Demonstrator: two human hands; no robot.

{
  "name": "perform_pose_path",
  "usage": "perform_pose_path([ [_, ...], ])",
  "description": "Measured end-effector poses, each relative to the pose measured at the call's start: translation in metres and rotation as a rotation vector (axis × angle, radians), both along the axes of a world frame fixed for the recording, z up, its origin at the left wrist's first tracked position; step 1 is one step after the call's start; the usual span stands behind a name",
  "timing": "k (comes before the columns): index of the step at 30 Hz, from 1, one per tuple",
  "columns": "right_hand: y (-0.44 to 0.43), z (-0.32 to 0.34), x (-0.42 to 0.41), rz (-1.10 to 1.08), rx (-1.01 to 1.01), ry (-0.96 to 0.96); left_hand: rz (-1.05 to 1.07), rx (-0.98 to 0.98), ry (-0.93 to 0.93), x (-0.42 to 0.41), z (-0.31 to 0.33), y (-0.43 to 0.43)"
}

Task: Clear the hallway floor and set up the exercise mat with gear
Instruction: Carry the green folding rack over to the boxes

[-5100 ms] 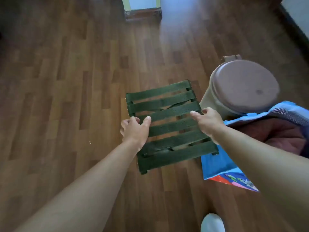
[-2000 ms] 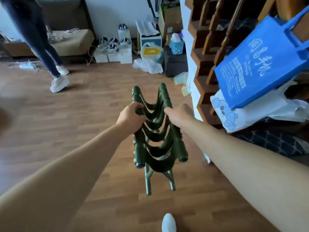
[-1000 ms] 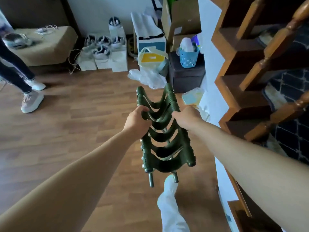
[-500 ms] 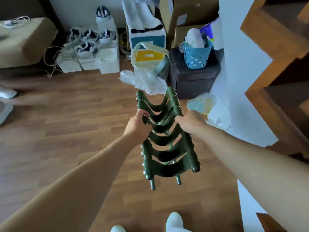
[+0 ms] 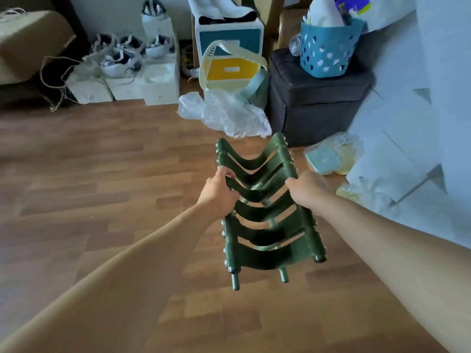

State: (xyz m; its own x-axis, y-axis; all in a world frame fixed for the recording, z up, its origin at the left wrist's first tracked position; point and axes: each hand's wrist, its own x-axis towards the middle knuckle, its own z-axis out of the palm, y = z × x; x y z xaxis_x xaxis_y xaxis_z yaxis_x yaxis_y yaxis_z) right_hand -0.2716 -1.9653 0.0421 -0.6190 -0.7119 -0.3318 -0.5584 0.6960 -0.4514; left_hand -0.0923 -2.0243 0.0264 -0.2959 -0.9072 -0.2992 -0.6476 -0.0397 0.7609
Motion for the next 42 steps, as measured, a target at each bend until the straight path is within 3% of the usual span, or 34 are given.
perform_pose_path([
  [7, -0.02, -0.055, -0.021, -0.028, -0.03, 0.022, -0.038, -0.025, -0.027, -0.01, -0.053, -0.021],
  [21, -0.032, -0.111, -0.07, -0.208, -0.075, 0.018, -0.028, 0.018, -0.122, -0.016, -0.101, -0.046],
  [25, -0.032, -0.108, -0.068, -0.12, -0.104, 0.151, -0.068, 0.054, -0.18, -0.015, -0.102, -0.049],
  [29, -0.034, -0.104, -0.053, -0.064, -0.165, 0.164, -0.087, 0.021, -0.307, -0.022, -0.093, -0.047],
  [31, -0.034, -0.099, -0.046, -0.05, -0.207, 0.139, -0.054, -0.117, -0.408, -0.027, -0.086, -0.045],
  [33, -0.033, -0.086, -0.04, -0.019, -0.232, 0.085, -0.027, -0.198, -0.364, -0.031, -0.072, -0.042],
  [37, -0.035, -0.043, -0.028, 0.028, -0.245, 0.011, -0.067, -0.188, -0.253, -0.035, -0.027, -0.037],
  [42, -0.033, 0.063, -0.008, 0.066, -0.254, -0.047, -0.138, -0.19, -0.196, -0.027, 0.068, -0.027],
])
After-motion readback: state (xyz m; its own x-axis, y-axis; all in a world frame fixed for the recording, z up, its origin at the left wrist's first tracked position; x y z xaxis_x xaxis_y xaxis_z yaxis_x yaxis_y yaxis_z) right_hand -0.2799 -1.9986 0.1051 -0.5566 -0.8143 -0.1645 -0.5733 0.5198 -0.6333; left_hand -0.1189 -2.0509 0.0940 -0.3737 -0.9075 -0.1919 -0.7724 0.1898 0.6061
